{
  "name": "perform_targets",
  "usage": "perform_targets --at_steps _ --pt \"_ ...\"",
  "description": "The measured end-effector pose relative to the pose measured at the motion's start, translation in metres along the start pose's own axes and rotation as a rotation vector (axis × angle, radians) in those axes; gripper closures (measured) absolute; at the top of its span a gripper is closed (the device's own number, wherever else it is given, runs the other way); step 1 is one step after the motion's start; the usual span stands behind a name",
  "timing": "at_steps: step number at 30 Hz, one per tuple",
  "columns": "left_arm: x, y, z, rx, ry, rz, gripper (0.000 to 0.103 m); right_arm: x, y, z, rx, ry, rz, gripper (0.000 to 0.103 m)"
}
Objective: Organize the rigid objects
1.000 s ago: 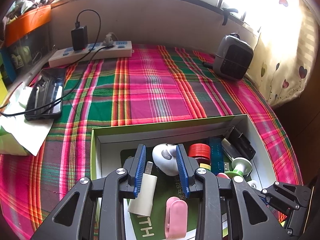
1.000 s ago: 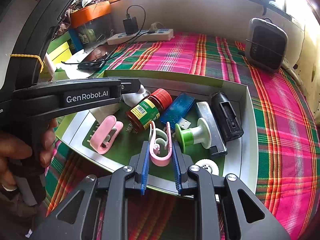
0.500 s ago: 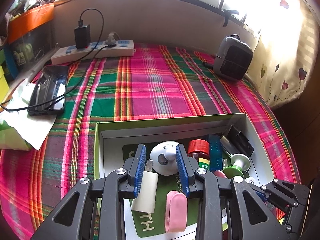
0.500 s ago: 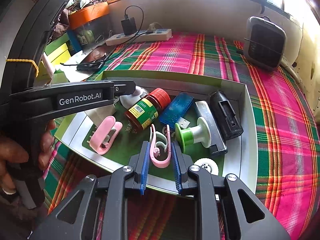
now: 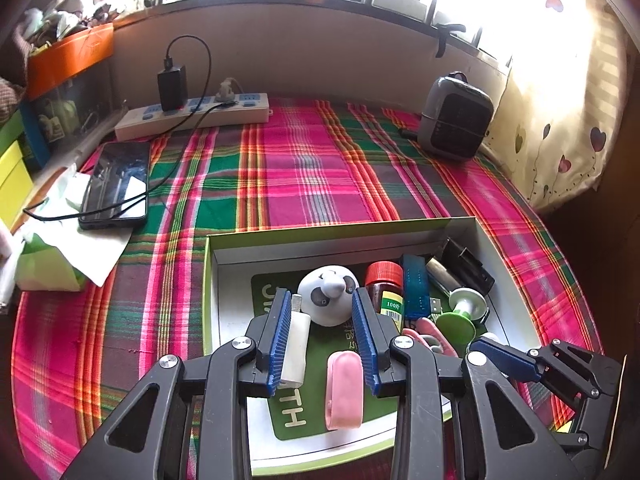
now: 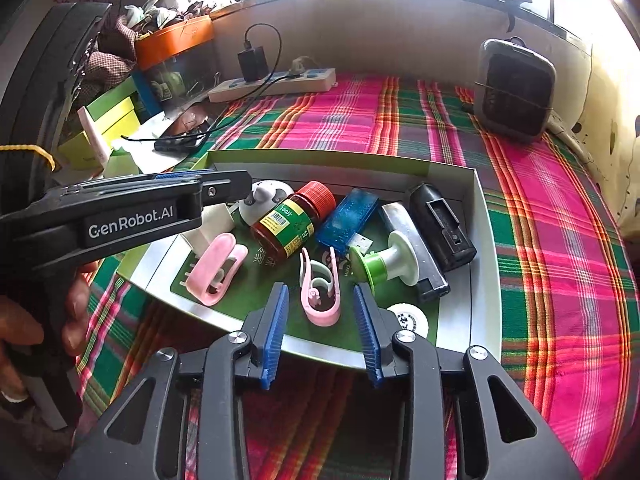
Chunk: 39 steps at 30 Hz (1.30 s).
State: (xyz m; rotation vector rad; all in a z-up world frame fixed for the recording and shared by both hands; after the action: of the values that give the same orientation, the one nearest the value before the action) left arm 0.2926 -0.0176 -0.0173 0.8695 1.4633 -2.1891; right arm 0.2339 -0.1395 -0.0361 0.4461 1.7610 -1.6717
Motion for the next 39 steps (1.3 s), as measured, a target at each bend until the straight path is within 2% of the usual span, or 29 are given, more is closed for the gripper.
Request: perform_targets --at_steps 6,8,14,17,22,23,24,25,26,39 --pt "0.006 -0.019 0.006 -0.027 0.019 0.033 0.071 0.002 -0.01 0.002 0.004 0.018 0.018 0.066" --pt "0.008 -0.027 0.009 -0.045 0.039 0.051 0.066 0.001 -0.014 0.003 0.005 0.029 0.029 0.066" --pt "0.019 -0.044 0.017 -0.034 0.033 0.066 0.066 0.005 -0.024 0.006 0.014 0.045 0.046 0.066" --pt "0.026 -0.054 0.019 -0.073 0.05 0.088 0.066 0.007 -0.028 0.007 0.024 0.05 0.054 0.065" --pt "0.044 -0.064 0.024 -0.065 0.029 0.09 0.066 0.014 -0.036 0.007 0.04 0.049 0.061 0.065" --pt "0.047 -0.066 0.024 -0.079 0.034 0.093 0.065 0.016 -0.038 0.007 0.042 0.048 0.062 0.063" --pt "0.049 -0.068 0.025 -0.087 0.043 0.095 0.065 0.017 -0.038 0.007 0.045 0.049 0.063 0.057" --pt "0.052 -0.068 0.026 -0.087 0.045 0.092 0.065 0.019 -0.04 0.008 0.048 0.052 0.064 0.052" --pt "0.056 -0.068 0.026 -0.086 0.038 0.085 0.065 0.02 -0.041 0.008 0.047 0.054 0.065 0.051" --pt "0.105 -0.058 0.024 -0.101 -0.009 0.01 0.065 0.052 -0.038 0.015 0.087 0.061 0.02 0.051"
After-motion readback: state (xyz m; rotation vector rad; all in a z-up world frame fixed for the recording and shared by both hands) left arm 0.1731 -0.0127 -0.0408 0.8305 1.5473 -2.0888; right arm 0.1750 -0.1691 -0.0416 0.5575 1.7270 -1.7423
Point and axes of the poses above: each gripper's, at about its wrist camera, not at the fingertips, and y roughly the way its jaws point, z to its right, x to its underside, the point moved 9 cm from there along y, roughly the way its jaws point, and after that the axes turned 11 degrees about x, right-handed, at the moved point
